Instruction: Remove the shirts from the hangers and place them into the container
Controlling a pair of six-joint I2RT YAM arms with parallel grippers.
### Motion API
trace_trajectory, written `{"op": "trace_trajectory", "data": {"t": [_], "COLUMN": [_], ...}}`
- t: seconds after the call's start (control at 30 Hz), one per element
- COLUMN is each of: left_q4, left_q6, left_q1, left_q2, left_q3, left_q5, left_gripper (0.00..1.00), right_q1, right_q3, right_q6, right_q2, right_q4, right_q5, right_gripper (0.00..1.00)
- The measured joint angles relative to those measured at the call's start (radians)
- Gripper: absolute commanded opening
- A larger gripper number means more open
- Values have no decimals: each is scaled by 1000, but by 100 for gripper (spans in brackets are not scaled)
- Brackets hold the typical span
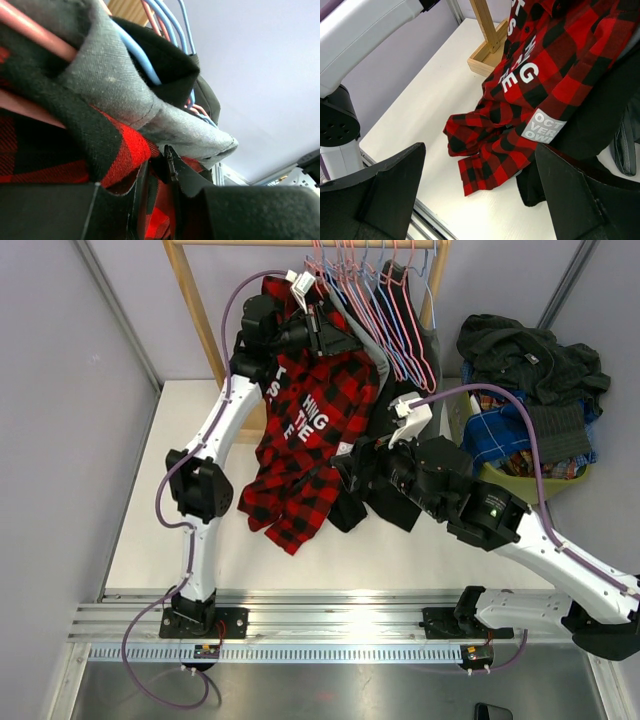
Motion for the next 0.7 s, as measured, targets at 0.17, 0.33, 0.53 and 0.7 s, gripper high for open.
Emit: {"op": "trace_trajectory", "data": {"t": [0.17, 0.33, 0.53, 0.7], "left_q4": [-95, -298, -380, -417], "left_q6": [127, 347, 466, 483], "left_q1": [-4, -26, -42, -37], "left_q2": [-79, -426, -890, -1201], "left_q3": [-81, -431, -750, -961], "left_q5": [-32, -302, -628, -823], "left_gripper": [61, 95, 99, 99], "right_q1": [0, 0, 0, 0], "right_q3": [0, 0, 12, 62], "right_q6": [-1, -11, -31, -74], "right_q2": [-3, 0, 23, 70], "right_q4": [-1, -5, -8, -8], "right_q5": [0, -1, -3, 10], "right_gripper": [99, 99, 100, 99]}}
